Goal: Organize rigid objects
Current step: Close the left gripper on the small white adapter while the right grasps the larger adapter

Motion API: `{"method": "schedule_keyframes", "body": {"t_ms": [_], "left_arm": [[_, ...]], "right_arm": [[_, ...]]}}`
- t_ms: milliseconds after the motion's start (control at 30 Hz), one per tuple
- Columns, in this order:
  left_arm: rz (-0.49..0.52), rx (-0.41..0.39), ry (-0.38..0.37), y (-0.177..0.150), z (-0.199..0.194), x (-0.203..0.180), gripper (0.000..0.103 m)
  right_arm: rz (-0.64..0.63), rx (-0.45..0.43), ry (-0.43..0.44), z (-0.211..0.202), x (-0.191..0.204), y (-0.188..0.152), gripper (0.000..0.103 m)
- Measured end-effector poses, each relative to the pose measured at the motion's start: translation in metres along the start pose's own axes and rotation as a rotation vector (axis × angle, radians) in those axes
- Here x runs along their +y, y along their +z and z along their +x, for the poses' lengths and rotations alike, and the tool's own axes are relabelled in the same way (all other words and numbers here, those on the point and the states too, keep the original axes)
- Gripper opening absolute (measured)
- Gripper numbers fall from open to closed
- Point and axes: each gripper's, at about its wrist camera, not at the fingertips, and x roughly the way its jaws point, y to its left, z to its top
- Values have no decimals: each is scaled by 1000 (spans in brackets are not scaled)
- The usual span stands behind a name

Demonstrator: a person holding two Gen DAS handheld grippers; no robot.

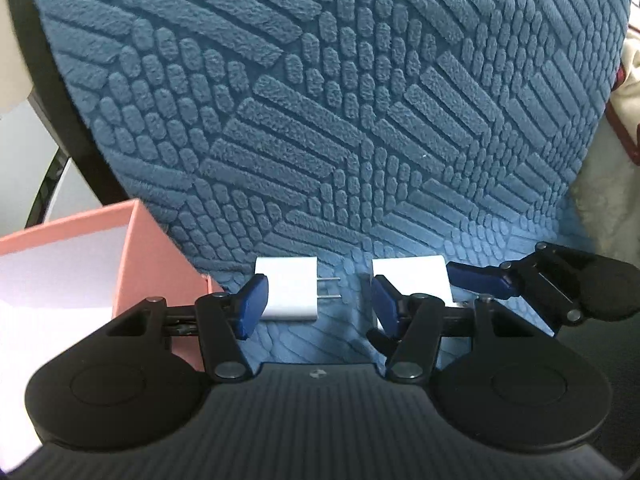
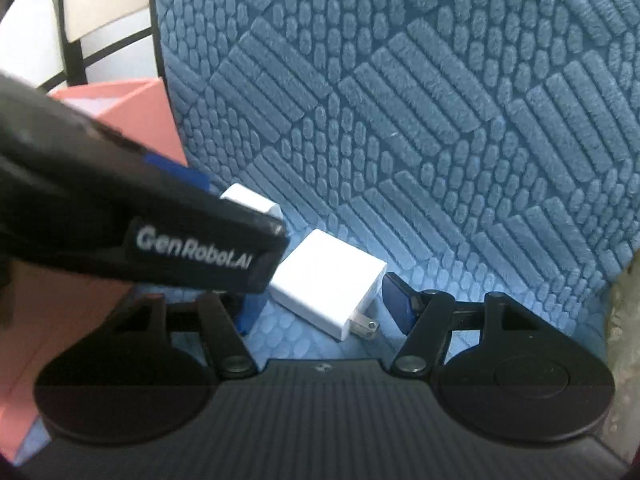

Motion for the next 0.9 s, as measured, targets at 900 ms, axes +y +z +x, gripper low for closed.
{"method": "schedule_keyframes", "body": {"t_ms": [900], "left_arm": [[228,-1,150,-12,60,-36,65]], "right_arm": [[185,180,-83,-18,-58,-7,64]]}}
